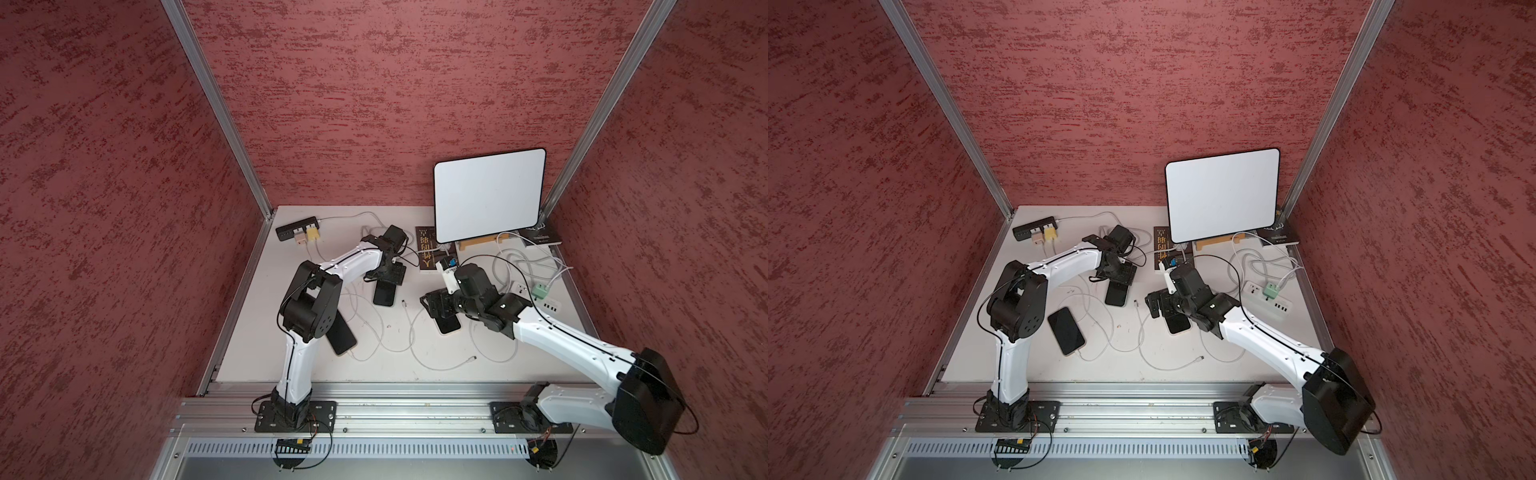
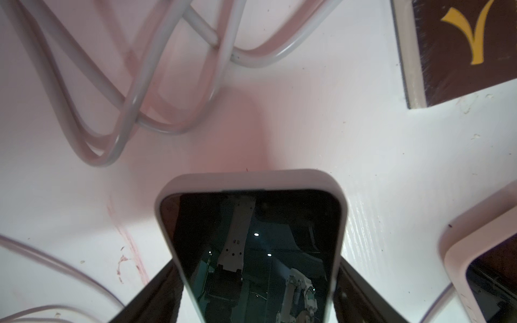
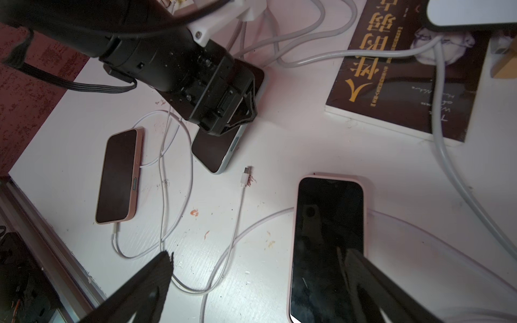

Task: Unplug the charging cable from the phone
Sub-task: Place the phone at the center of the board.

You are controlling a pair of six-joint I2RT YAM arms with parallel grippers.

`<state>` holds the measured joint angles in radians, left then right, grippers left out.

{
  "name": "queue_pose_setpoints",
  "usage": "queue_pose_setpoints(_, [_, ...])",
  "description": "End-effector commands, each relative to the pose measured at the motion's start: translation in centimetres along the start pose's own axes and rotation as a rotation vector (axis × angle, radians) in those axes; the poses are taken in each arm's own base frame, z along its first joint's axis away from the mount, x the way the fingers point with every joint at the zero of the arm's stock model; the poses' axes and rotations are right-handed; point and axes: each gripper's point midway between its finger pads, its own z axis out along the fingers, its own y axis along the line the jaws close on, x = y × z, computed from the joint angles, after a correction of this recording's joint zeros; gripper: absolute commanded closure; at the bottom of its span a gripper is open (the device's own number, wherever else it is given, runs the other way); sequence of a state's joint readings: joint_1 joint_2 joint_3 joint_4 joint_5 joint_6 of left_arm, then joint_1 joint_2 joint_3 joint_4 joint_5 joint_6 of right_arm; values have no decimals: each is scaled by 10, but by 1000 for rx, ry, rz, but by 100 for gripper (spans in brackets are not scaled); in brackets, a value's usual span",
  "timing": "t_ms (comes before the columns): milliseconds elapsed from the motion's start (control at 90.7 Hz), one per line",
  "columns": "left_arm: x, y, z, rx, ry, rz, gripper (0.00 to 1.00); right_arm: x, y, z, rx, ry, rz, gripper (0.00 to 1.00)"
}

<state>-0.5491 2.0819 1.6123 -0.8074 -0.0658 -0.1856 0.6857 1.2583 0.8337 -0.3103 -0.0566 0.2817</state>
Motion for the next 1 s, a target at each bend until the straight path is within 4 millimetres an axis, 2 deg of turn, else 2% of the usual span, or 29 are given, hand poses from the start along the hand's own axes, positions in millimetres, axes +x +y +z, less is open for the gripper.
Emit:
queue_pose_setpoints(0, [-3, -4, 6, -8, 2, 18, 65, -5, -1, -6, 14, -42, 2, 1])
queue_pose_setpoints(375, [4, -4, 17, -27, 33, 23, 54, -4, -2, -12, 17, -57, 0, 1])
queue_pose_setpoints(617, [10, -3, 21, -54, 45, 28, 27, -5, -1, -13, 9, -61, -5, 1])
queue_pose_setpoints(782, [8, -2, 15, -66, 26, 25, 8, -5, 0, -14, 6, -59, -14, 1])
queue_pose_setpoints(904, [4, 2, 6, -82, -8, 2, 0, -5, 0, -14, 4, -57, -22, 1])
queue_pose_setpoints(992, [2, 5, -3, -92, -35, -21, 0, -5, 2, -13, -1, -50, -28, 1])
